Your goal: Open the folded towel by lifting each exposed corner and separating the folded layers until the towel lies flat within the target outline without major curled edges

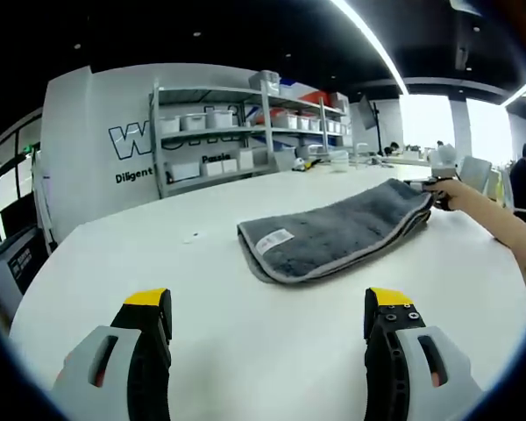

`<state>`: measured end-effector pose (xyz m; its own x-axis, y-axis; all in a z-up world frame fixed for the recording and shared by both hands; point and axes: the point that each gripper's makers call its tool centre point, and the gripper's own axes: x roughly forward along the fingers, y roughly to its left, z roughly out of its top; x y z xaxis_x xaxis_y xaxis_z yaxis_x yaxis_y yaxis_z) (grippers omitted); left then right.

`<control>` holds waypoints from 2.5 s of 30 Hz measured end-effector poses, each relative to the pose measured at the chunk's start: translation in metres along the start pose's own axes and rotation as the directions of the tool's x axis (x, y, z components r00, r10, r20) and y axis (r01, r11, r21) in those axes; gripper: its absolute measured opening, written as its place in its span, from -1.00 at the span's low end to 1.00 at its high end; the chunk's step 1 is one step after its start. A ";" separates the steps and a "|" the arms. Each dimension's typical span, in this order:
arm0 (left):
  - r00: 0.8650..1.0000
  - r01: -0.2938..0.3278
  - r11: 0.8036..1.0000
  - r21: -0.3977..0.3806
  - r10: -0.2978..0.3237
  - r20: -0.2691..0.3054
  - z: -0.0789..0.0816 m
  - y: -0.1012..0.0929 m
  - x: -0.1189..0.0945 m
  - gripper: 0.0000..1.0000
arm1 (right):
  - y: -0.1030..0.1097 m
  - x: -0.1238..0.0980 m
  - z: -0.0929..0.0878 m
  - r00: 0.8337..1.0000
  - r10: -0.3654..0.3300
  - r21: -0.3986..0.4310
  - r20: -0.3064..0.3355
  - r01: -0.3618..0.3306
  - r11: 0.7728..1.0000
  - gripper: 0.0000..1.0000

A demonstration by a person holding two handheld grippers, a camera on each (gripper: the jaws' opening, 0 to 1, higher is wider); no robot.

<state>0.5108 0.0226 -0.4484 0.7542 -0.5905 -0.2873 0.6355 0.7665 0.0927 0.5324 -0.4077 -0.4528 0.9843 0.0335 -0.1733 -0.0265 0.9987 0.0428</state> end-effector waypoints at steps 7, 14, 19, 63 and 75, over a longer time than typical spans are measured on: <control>1.000 0.001 1.000 0.001 -0.001 -0.001 0.000 -0.001 0.000 0.79 | -0.003 0.000 -0.009 0.999 -0.005 0.035 -0.032 0.006 0.999 -0.95; 1.000 0.001 1.000 0.001 -0.001 -0.002 -0.001 -0.001 0.000 0.79 | -0.006 -0.002 -0.019 0.998 -0.014 0.039 -0.068 0.017 0.999 -0.94; 1.000 0.001 1.000 0.001 -0.001 -0.003 -0.001 -0.002 0.000 0.79 | -0.006 -0.003 -0.021 0.996 -0.018 0.036 -0.084 0.021 0.999 -0.92; 1.000 0.009 1.000 0.010 -0.009 -0.016 -0.003 -0.004 0.000 0.79 | 0.093 -0.051 0.098 0.887 0.407 -0.250 0.218 -0.352 0.902 0.12; 1.000 0.015 1.000 0.018 -0.014 -0.027 -0.005 -0.006 0.000 0.79 | 0.112 -0.049 0.063 0.896 0.443 -0.262 0.019 -0.423 0.868 0.75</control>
<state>0.5066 0.0188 -0.4535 0.7403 -0.5944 -0.3140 0.6494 0.7531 0.1053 0.4923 -0.3001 -0.3779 0.8740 0.4715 -0.1174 -0.4848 0.8622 -0.1470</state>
